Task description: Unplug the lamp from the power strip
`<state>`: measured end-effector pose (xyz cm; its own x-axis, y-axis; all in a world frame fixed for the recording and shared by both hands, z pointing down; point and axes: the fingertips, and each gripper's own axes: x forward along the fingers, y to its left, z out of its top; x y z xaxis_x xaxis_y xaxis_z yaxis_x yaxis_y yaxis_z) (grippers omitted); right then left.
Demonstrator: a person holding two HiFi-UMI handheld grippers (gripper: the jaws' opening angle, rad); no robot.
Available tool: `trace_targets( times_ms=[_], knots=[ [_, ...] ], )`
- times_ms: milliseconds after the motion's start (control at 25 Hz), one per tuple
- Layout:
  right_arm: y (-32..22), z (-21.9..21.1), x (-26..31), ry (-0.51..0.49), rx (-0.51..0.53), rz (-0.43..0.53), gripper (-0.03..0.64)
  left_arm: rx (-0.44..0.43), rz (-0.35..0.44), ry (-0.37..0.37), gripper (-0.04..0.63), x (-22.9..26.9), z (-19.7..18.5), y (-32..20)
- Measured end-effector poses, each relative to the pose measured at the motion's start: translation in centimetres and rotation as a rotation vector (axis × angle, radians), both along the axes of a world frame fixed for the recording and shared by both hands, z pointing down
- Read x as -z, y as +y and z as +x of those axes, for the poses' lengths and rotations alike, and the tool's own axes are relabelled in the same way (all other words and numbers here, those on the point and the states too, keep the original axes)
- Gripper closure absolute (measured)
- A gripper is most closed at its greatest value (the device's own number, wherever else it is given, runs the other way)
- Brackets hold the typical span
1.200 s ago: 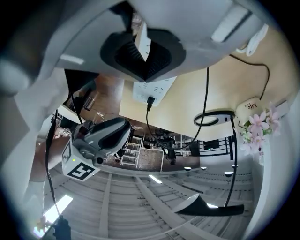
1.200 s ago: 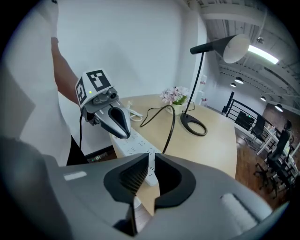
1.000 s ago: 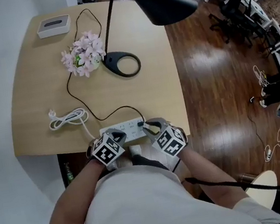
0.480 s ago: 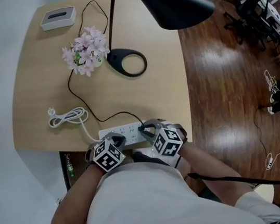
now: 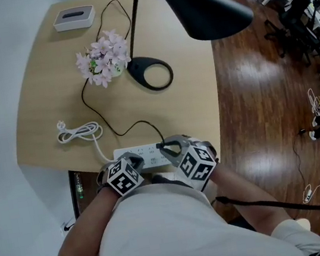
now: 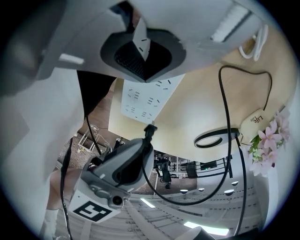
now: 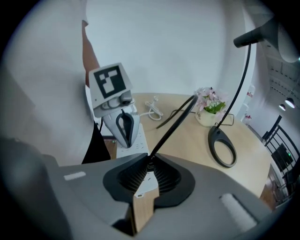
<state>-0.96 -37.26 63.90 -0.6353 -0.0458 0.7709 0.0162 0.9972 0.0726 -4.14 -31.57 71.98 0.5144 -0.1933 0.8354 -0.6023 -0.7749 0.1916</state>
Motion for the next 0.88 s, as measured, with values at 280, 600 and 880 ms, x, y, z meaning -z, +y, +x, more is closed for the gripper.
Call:
trace_targets(
  times_ms=[280, 600, 880],
  knots=[
    [-4.5, -0.1, -2.1, 0.024, -0.049, -0.014, 0.569, 0.015, -0.009, -0.011, 0.593, -0.1, 0.0, 0.1],
    [-7.1, 0.9, -5.9, -0.039, -0.242, -0.249, 0.566, 0.158, 0.044, 0.072, 0.592, 1.7, -0.5, -0.6],
    [-9.6, 2.4, -7.7, -0.106, -0.496, -0.372, 0.516, 0.311, 0.094, 0.112, 0.592, 5.6, -1.4, 0.7]
  ],
)
